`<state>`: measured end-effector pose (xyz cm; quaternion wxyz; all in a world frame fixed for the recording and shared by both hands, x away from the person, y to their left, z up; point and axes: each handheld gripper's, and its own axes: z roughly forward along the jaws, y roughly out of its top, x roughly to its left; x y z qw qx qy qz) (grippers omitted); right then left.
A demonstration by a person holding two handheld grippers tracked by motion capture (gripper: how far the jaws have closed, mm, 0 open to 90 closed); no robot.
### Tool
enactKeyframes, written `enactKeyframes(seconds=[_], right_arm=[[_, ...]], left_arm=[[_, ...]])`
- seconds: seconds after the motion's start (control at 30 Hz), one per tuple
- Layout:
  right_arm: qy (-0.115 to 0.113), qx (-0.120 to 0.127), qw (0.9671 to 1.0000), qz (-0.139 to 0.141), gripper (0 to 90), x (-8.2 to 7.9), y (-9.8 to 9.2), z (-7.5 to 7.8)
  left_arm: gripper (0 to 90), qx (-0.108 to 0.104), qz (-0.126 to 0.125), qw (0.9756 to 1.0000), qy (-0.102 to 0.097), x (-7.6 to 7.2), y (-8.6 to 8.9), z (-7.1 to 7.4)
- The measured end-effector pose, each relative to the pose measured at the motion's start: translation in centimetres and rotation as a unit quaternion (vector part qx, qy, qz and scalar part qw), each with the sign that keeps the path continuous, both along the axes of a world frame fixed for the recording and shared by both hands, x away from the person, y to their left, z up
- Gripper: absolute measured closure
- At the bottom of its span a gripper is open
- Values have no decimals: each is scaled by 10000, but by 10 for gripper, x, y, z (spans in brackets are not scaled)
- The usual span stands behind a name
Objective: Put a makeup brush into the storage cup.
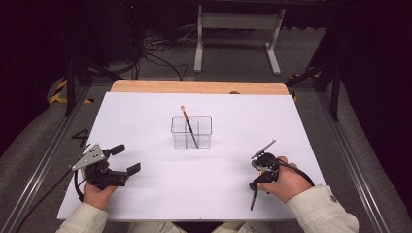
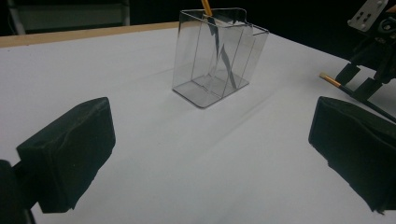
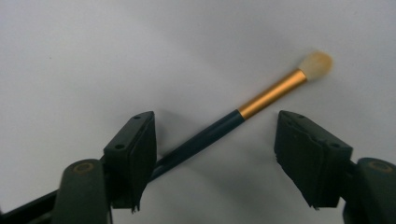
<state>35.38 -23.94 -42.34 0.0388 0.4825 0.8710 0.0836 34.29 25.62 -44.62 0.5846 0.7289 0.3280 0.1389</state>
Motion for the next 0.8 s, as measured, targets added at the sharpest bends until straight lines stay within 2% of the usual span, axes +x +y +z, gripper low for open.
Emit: enactKeyframes(seconds=[0.27, 0.43, 0.8], right_arm=[[-70, -229, 9997, 109, 431, 1, 0, 2], [24, -249, 9996, 148, 580, 1, 0, 4], [236, -319, 9989, 244, 784, 3, 2, 5]], left_arm=[[12, -2, -7, 10000, 8, 0, 0, 0], [12, -7, -5, 10000, 7, 0, 0, 0], [11, -6, -4, 10000, 14, 0, 0, 0]])
